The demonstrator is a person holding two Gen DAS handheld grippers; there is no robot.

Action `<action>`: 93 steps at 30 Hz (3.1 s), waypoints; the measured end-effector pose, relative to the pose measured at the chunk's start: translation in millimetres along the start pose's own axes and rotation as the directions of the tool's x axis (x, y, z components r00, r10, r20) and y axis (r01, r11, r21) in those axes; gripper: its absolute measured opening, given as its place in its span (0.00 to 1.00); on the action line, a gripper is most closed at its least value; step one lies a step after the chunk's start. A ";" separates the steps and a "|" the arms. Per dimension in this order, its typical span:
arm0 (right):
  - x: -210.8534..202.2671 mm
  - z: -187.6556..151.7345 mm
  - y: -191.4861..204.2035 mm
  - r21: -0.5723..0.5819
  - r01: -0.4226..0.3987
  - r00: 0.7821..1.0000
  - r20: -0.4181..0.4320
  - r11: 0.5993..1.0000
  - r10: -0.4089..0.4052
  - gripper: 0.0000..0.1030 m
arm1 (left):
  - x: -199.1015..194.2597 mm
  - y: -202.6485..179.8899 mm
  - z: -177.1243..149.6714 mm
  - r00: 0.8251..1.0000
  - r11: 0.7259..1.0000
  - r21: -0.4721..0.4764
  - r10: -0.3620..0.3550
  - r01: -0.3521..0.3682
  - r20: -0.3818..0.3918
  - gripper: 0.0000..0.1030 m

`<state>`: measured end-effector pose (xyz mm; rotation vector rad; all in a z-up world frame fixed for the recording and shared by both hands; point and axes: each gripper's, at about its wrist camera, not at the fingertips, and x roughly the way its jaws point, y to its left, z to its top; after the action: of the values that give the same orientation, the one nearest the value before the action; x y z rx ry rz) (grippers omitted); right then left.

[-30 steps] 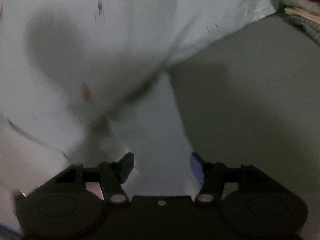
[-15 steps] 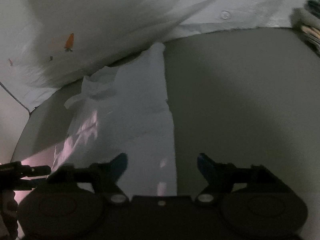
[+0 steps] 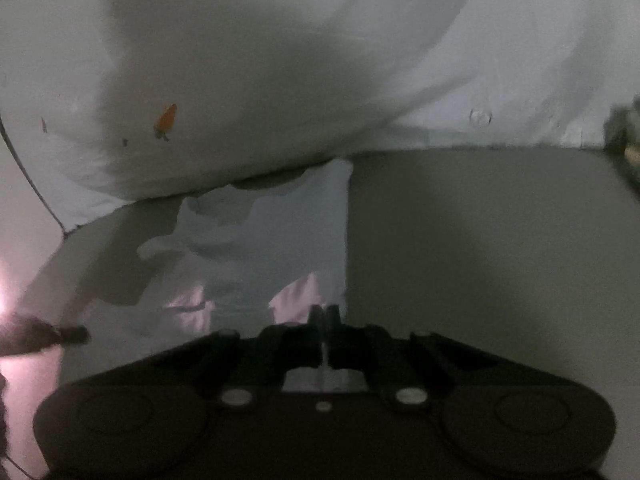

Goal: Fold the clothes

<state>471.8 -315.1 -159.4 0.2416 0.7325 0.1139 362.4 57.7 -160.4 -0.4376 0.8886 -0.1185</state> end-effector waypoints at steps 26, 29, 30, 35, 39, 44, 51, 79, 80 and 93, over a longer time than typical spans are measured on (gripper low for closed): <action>-74.9 -178.6 128.9 -0.936 0.019 1.000 0.010 0.351 -0.028 0.82 | -56.1 37.5 -120.4 0.942 0.842 -0.505 -0.300 0.189 -0.149 0.89; -70.2 -184.1 132.4 -0.958 0.045 0.999 0.038 0.282 -0.030 0.77 | -52.0 36.5 -129.4 0.925 0.823 -0.531 -0.338 0.202 -0.171 0.90; -68.5 -185.2 133.2 -0.964 0.053 0.998 0.047 0.262 -0.031 0.77 | -49.3 35.7 -132.4 0.913 0.813 -0.539 -0.366 0.219 -0.181 0.90; -63.1 -181.0 140.9 -0.964 0.059 0.998 0.056 0.260 -0.017 0.33 | -29.2 31.4 -145.8 0.864 0.761 -0.591 -0.461 0.269 -0.201 0.92; -64.6 -165.3 143.4 -0.937 0.085 0.996 0.089 0.339 -0.003 0.33 | -16.5 22.1 -145.6 0.837 0.728 -0.612 -0.514 0.311 -0.187 0.93; -68.2 -150.5 144.4 -0.913 0.110 0.992 0.125 0.393 0.013 0.33 | 5.6 15.5 -141.6 0.825 0.697 -0.647 -0.534 0.308 -0.182 0.93; -68.1 -147.5 138.6 -0.885 0.090 0.994 0.106 0.457 0.010 0.33 | 18.5 31.8 -131.5 0.844 0.570 -0.762 -0.532 0.306 -0.059 0.92; -47.2 -143.6 106.3 -0.836 0.010 0.993 -0.056 0.548 -0.104 0.18 | 27.6 44.6 -96.9 0.897 0.621 -0.732 -0.440 0.280 -0.030 0.22; -50.1 -139.6 103.9 -0.820 0.001 0.994 -0.061 0.572 -0.089 0.15 | 24.1 43.0 -96.3 0.904 0.624 -0.733 -0.427 0.272 -0.027 0.20; -138.0 -111.1 92.8 -0.714 -0.259 0.966 -0.189 0.651 0.176 0.10 | -70.0 38.3 -133.4 0.925 0.572 -0.769 -0.374 0.284 0.064 0.13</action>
<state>293.3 -231.3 -125.9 -0.4687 0.7029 0.6510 212.2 69.2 -198.8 -1.4365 0.9266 -0.1002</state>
